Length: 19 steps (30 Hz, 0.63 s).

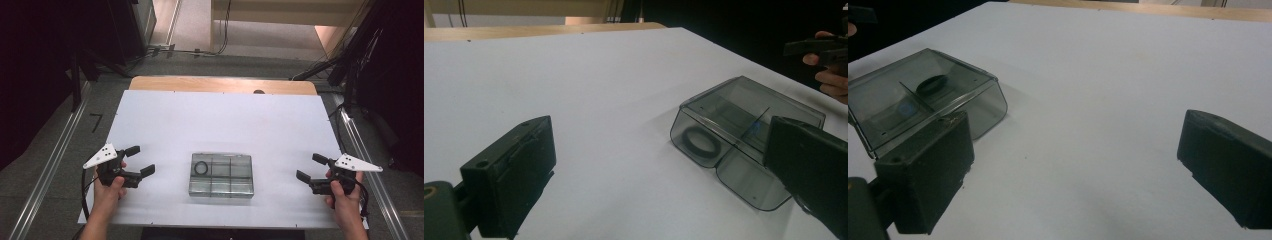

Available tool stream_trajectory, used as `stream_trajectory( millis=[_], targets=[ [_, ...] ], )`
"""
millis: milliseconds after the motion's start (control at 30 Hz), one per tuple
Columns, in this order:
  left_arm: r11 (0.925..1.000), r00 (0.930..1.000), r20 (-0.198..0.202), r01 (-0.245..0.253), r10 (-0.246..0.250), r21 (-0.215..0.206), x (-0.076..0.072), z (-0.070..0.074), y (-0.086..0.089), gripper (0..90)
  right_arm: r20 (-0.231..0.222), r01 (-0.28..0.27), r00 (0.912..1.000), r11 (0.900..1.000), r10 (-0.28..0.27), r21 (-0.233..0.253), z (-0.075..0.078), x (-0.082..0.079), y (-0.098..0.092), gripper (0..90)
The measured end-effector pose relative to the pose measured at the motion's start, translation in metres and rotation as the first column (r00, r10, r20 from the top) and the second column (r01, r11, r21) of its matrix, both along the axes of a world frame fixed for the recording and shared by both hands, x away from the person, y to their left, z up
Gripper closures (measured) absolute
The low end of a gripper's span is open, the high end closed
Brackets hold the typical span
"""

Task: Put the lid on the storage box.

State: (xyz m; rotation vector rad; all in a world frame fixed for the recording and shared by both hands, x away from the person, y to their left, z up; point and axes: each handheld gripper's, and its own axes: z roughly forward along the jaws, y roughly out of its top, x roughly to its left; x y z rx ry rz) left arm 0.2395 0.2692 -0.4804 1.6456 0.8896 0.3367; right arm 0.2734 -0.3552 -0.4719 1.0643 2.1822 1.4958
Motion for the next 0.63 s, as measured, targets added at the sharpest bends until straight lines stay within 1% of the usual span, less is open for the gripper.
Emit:
stream_trajectory(
  millis=[100, 167, 333, 433, 633],
  targets=[
    [1.0, 1.0, -0.001, -0.003, 0.003, -0.002, 0.0004, -0.001, 0.0015, 0.3, 0.004, 0.008, 1.0, 1.0, -0.008, 0.008, -0.0006, 0.0, -0.0047, 0.0],
    [1.0, 1.0, -0.001, -0.006, 0.006, -0.001, 0.0008, -0.002, 0.0023, 0.3, 0.005, 0.022, 0.9997, 1.0, -0.022, 0.003, -0.0019, 0.0004, -0.0071, 0.0],
    [1.0, 1.0, 0.001, -0.002, 0.002, 0.0, 0.0021, -0.004, 0.0007, 0.3, 0.01, 0.017, 0.9998, 1.0, -0.017, -0.016, -0.0077, 0.0013, -0.0093, 0.0],
    [1.0, 1.0, -0.001, 0.004, -0.004, 0.005, 0.0025, -0.0048, -0.0007, 0.3, 0.01, 0.008, 0.9999, 1.0, -0.008, -0.013, -0.0095, 0.0023, -0.0088, 0.0],
    [1.0, 1.0, -0.004, -0.003, 0.003, 0.002, 0.0028, -0.0045, -0.0002, 0.3, 0.008, -0.002, 1.0, 1.0, 0.002, -0.012, -0.0098, 0.0024, -0.0068, 0.0]
  ],
)
